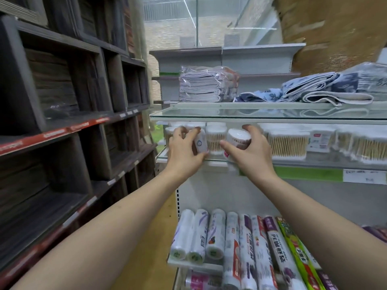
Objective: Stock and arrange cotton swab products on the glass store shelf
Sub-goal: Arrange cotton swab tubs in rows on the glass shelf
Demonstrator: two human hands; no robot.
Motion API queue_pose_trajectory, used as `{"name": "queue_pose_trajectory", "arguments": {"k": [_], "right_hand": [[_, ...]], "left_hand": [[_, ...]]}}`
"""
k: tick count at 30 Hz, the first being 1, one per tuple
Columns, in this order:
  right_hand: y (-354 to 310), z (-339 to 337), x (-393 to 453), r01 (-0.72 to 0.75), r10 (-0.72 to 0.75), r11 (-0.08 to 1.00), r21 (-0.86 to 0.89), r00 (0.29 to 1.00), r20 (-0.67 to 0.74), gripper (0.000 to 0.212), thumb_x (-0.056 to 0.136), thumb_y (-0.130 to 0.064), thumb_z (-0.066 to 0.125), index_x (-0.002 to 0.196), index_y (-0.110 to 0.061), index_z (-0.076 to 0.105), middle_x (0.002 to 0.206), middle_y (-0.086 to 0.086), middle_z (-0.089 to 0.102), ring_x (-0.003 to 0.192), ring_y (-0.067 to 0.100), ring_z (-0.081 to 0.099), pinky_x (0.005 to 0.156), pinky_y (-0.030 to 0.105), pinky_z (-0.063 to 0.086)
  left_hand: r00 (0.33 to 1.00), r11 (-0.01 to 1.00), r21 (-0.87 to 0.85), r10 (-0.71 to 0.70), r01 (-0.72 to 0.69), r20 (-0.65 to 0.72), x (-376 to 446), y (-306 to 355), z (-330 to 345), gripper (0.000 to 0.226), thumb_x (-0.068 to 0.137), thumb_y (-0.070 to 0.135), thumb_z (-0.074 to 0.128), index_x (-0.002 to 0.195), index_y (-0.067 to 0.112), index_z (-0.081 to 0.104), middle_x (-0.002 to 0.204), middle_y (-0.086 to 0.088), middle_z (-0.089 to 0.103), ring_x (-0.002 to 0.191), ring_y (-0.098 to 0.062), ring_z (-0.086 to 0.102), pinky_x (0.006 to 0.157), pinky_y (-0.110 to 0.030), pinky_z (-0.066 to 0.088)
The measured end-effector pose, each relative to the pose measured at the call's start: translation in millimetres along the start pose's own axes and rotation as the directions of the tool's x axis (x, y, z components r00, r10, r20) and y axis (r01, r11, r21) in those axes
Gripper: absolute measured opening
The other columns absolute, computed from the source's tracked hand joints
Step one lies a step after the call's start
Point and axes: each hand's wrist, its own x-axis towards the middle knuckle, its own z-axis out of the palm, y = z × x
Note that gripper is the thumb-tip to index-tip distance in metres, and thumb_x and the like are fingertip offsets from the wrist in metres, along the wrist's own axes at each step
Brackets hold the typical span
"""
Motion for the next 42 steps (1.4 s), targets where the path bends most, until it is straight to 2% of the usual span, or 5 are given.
{"name": "queue_pose_trajectory", "arguments": {"k": [7, 11, 22, 31, 42], "right_hand": [[0, -2, 2, -0.007, 0.008, 0.999, 0.053, 1.0, -0.016, 0.079, 0.072, -0.061, 0.077, 0.134, -0.02, 0.052, 0.12, 0.003, 0.06, 0.096, 0.014, 0.061, 0.093, 0.034, 0.047], [-1, -5, 3, -0.001, 0.004, 0.992, 0.124, 1.0, -0.023, 0.072, 0.078, -0.049, 0.08, 0.133, -0.012, 0.053, 0.113, 0.002, 0.062, 0.077, 0.004, 0.052, 0.081, 0.025, 0.041], [6, -1, 8, -0.002, 0.008, 0.995, 0.099, 0.999, -0.052, 0.074, 0.073, -0.057, 0.079, 0.126, -0.015, 0.048, 0.124, 0.007, 0.058, 0.115, 0.026, 0.053, 0.092, 0.036, 0.042], [16, 2, 18, -0.038, 0.04, 0.999, 0.035, 0.999, -0.034, 0.082, 0.071, -0.07, 0.071, 0.137, -0.026, 0.048, 0.108, 0.009, 0.066, 0.101, 0.02, 0.06, 0.085, 0.028, 0.039], [18, -5, 25, -0.125, 0.125, 0.992, -0.008, 0.992, 0.019, 0.08, 0.07, -0.04, 0.081, 0.138, -0.014, 0.047, 0.124, 0.015, 0.059, 0.116, 0.033, 0.056, 0.097, 0.034, 0.043]], "left_hand": [[0.999, 0.993, -0.11, -0.042, 0.04, -0.016, -4, 9, -17, 0.054, 0.08, 0.008, 0.068, 0.131, 0.018, 0.056, 0.123, 0.0, 0.033, 0.113, -0.019, 0.043, 0.09, -0.013, 0.03], [0.977, 0.952, -0.254, -0.196, 0.17, -0.082, -5, 6, -26, 0.055, 0.073, 0.022, 0.081, 0.117, 0.023, 0.047, 0.117, 0.002, 0.051, 0.107, -0.02, 0.053, 0.087, -0.034, 0.048], [0.958, 0.943, -0.211, -0.277, 0.257, -0.073, -12, -8, -27, 0.051, 0.06, 0.053, 0.091, 0.096, 0.029, 0.063, 0.094, 0.01, 0.067, 0.089, -0.013, 0.065, 0.081, -0.039, 0.058], [0.947, 0.909, -0.283, -0.321, 0.307, -0.002, -5, 4, -16, 0.047, 0.089, 0.062, 0.061, 0.12, 0.026, 0.062, 0.11, 0.003, 0.065, 0.103, -0.021, 0.064, 0.093, -0.044, 0.054], [0.94, 0.903, -0.282, -0.34, 0.325, -0.005, 3, 5, -12, 0.033, 0.1, 0.048, 0.055, 0.119, 0.02, 0.06, 0.113, 0.0, 0.063, 0.1, -0.02, 0.059, 0.086, -0.038, 0.049]]}}
